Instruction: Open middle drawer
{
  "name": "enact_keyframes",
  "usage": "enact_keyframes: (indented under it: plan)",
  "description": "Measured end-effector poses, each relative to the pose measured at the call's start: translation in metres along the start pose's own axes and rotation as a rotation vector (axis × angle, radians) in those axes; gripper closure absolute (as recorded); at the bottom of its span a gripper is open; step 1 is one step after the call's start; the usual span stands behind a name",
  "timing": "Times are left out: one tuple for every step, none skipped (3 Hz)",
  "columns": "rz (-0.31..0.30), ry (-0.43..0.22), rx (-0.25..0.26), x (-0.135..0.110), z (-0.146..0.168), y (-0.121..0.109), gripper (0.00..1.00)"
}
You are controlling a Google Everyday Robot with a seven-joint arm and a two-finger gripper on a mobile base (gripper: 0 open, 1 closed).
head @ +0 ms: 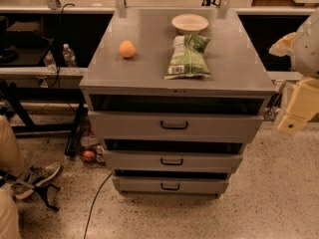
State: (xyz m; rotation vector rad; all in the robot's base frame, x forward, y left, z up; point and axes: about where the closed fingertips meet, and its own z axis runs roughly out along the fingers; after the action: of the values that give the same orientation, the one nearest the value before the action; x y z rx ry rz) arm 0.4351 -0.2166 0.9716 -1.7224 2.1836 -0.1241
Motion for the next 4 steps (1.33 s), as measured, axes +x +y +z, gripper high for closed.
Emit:
enact_keyframes:
  plan:
    - [-0.024, -0.051, -0.005, 0.014, 0.025, 0.012, 0.00]
    - [-0.018, -0.129, -0.053, 0.036, 0.071, 0.029, 0.00]
    - [0.003, -0.196, -0.082, 0.051, 0.105, 0.042, 0.00]
    - [0.037, -0.255, -0.060, 0.059, 0.143, 0.058, 0.00]
